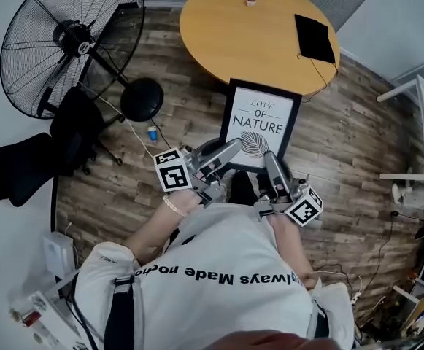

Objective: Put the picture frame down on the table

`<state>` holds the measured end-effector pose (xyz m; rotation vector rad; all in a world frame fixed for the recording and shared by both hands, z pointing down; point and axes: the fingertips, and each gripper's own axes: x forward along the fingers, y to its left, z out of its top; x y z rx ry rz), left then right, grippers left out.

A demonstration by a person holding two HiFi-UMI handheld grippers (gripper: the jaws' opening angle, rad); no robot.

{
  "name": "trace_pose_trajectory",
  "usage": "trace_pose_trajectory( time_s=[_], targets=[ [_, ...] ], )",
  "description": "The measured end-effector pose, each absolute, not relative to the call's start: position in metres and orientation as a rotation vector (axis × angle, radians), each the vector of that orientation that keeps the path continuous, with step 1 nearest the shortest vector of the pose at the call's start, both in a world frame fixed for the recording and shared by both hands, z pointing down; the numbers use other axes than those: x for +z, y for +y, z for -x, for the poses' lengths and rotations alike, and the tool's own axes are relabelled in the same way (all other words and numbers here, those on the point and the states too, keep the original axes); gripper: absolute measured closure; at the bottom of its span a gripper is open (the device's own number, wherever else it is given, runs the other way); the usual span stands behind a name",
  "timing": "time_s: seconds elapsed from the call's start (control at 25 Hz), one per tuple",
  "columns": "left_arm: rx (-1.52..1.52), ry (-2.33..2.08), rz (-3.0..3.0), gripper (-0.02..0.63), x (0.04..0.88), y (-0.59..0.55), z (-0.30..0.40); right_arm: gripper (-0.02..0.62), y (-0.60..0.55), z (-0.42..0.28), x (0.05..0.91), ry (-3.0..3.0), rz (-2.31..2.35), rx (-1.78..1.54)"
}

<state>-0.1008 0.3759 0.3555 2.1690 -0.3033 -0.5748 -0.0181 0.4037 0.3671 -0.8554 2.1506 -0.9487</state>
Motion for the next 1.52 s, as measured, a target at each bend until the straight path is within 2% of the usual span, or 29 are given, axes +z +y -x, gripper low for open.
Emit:
trace_pose_trajectory(
  time_s=[0.36,0.76,1.52],
  targets=[
    [-0.564,-0.315,-2.149,0.566,0.361,0.333,0.088,0.527,0.362,0.005,0.373,2.142,0.859,-0.972],
    [-0.543,-0.341,-2.122,0.566,0.358,0.257,0.032,0.526,0.286,-0.050,0.369,2.120,0.852,-1.015],
    [-0.566,-0.372,-2.127,0.566,0.365,0.250,0.027,0.528,0.275,-0.056,0.376,2.158,0.803,-1.012]
  ],
)
